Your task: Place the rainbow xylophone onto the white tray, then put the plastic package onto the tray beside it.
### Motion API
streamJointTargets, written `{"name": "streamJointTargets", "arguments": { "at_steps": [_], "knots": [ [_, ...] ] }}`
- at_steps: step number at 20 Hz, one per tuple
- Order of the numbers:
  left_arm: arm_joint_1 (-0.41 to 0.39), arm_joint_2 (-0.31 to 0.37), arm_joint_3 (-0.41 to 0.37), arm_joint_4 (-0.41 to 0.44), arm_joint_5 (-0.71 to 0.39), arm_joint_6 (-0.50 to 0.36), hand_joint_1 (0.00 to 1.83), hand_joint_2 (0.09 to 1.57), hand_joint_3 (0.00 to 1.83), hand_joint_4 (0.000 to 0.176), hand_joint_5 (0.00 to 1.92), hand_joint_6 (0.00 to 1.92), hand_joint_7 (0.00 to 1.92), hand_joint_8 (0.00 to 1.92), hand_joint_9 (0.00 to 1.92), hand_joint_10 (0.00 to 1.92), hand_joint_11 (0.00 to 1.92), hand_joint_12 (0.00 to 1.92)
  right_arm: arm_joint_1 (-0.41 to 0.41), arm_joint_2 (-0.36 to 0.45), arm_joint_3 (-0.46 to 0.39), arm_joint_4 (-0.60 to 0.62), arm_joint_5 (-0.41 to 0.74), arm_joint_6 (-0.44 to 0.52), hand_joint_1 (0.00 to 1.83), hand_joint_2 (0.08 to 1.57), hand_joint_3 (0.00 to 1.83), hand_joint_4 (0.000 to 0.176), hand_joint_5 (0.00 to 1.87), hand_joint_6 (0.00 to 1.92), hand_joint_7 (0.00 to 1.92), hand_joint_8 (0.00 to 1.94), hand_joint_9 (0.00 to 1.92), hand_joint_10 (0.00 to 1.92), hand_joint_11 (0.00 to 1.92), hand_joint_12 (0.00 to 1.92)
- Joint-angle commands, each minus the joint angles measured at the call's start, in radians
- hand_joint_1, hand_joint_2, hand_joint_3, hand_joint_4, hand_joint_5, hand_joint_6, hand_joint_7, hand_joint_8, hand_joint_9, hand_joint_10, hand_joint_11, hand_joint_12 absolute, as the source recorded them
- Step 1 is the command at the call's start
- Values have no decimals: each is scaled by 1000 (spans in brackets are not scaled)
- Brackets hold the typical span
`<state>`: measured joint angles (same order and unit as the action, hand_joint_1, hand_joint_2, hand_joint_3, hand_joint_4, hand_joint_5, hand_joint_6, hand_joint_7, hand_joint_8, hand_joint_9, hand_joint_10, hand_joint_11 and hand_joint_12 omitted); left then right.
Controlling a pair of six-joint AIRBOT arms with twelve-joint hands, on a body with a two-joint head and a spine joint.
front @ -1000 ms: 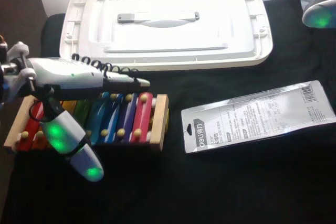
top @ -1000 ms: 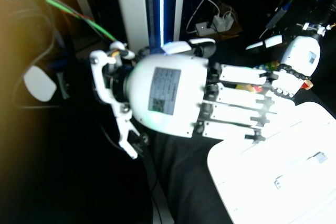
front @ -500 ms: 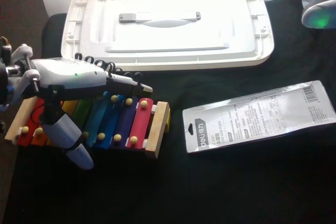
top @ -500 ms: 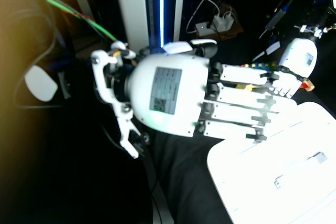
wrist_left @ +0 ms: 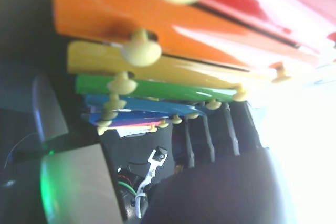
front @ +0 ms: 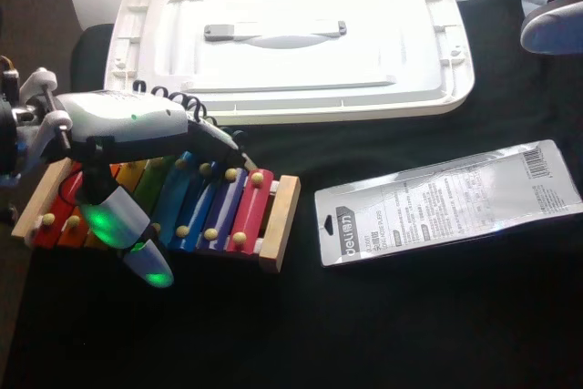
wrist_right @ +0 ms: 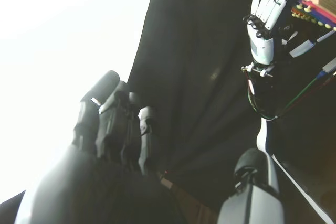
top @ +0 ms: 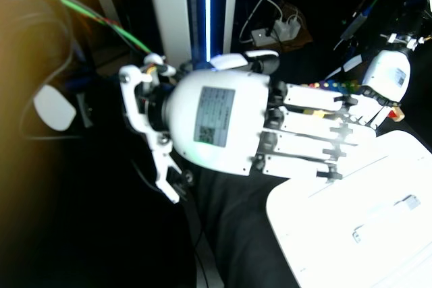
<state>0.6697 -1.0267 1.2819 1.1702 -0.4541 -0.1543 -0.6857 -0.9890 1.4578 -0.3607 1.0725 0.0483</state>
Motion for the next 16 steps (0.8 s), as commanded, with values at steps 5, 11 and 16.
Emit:
{"name": "streamJointTargets", "arguments": {
  "at_steps": [5, 11, 16],
  "knots": [
    [6, 5, -11, -94, -43, 72, 1156, 1224, 1, 31, 747, 1342, 785, 1295, 949, 34, 507, 950, 15, -1, 2, 58, 105, 6, 648, 782, 1, 25, 299, 3, 307, 0, 320, 7, 0, 1095],
    [-36, 45, -29, -121, -67, 103, 1159, 1218, 1, 26, 737, 1326, 818, 1273, 928, 27, 380, 1178, 15, -1, 3, 58, 106, 6, 665, 769, 0, 26, 325, 5, 346, 7, 361, 14, 0, 1135],
    [-141, 112, -56, -140, -86, 154, 1091, 1093, 0, 0, 776, 120, 803, 210, 900, 9, 503, 710, 15, -1, 3, 58, 106, 6, 674, 775, 4, 19, 335, 4, 359, 5, 360, 6, 0, 1119]
  ]
}}
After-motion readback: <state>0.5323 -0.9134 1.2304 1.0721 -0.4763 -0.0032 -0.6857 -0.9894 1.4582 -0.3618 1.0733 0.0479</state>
